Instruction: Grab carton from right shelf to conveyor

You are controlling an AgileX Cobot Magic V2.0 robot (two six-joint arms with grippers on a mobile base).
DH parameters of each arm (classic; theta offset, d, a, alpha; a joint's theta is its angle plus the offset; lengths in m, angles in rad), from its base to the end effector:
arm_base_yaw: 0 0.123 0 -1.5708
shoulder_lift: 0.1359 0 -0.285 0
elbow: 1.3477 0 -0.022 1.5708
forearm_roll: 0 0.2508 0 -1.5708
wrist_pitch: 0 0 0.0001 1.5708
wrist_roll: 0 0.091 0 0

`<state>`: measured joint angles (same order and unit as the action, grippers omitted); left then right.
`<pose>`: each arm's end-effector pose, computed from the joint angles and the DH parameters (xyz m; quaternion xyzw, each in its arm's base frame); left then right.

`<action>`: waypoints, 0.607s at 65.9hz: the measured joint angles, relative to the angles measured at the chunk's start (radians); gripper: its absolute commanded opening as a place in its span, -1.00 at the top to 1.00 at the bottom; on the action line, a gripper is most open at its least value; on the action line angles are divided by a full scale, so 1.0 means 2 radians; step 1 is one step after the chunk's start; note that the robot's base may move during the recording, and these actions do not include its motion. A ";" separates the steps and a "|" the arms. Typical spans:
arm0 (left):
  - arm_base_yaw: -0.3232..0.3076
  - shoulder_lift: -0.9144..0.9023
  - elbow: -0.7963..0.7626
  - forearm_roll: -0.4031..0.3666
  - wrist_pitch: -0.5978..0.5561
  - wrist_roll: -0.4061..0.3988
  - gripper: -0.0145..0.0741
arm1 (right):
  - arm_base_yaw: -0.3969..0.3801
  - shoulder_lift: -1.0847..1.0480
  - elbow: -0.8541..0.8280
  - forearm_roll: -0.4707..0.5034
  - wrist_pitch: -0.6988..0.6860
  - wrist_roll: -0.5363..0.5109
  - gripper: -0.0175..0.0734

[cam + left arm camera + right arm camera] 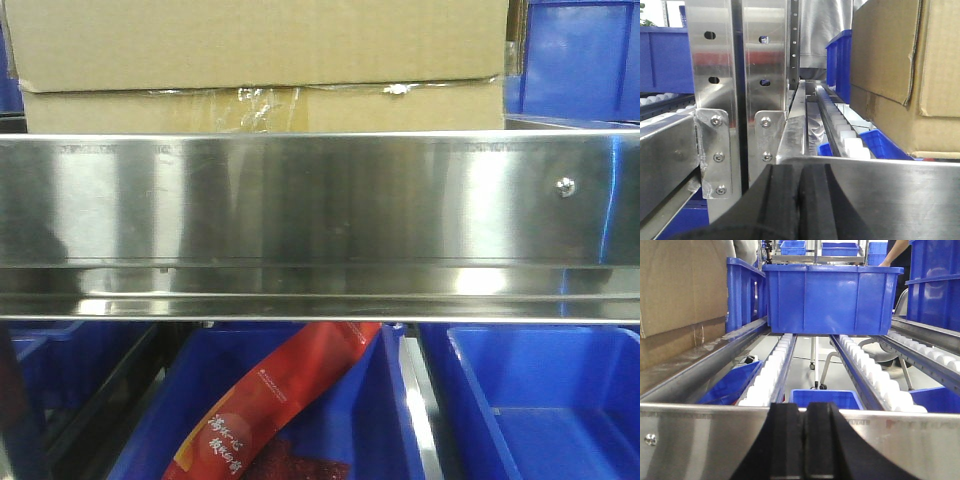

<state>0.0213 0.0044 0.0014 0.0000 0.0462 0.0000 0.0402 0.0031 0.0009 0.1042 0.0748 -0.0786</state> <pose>0.0569 0.0012 0.2083 -0.0074 0.6945 0.0077 0.7194 0.0568 0.0030 0.2060 -0.0080 0.7039 0.0260 0.7097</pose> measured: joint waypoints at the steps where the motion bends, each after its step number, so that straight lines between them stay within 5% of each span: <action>1: 0.000 0.000 0.000 0.000 0.000 0.000 0.67 | 0.000 0.000 0.000 0.000 0.000 0.000 0.76; 40: 0.000 0.000 0.000 0.000 -0.015 0.000 0.67 | 0.000 0.000 0.000 0.000 0.000 0.000 0.76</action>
<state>0.0213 0.0039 0.0014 0.0000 0.0166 0.0000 0.0402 0.0031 0.0009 0.1042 0.0748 -0.0786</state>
